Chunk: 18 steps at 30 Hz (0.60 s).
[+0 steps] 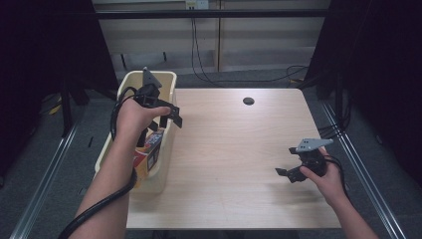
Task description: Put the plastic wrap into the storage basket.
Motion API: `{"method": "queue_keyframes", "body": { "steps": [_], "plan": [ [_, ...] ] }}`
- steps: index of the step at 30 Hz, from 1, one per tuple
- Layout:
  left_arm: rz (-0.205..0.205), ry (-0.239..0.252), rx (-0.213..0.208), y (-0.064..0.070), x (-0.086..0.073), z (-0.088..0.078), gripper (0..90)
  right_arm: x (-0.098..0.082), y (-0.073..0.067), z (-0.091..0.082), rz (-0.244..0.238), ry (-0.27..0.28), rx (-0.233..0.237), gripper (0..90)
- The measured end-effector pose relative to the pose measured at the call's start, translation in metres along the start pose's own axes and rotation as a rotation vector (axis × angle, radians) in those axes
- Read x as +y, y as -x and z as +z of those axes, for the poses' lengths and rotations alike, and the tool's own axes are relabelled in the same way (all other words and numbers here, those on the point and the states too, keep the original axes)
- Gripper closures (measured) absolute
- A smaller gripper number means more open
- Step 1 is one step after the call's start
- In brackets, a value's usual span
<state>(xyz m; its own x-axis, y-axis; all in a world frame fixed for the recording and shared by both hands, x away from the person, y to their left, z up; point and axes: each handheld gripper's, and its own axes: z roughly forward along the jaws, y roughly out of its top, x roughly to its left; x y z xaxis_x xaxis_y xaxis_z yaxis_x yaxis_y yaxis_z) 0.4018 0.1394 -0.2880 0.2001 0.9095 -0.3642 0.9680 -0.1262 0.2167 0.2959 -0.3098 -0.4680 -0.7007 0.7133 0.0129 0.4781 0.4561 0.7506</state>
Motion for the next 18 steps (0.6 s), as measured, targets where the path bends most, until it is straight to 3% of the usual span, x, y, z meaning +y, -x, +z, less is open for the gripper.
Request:
{"method": "queue_keyframes", "body": {
  "steps": [1,18],
  "plan": [
    [0.024,0.004,-0.002,0.004,0.001,0.002,17.1,0.0,0.0,0.0,-0.001,-0.002,0.003,3.0],
    [0.106,-0.001,-0.076,0.041,0.0,0.034,16.3,0.0,0.0,-0.001,0.002,0.004,-0.003,3.0]
  ]
}}
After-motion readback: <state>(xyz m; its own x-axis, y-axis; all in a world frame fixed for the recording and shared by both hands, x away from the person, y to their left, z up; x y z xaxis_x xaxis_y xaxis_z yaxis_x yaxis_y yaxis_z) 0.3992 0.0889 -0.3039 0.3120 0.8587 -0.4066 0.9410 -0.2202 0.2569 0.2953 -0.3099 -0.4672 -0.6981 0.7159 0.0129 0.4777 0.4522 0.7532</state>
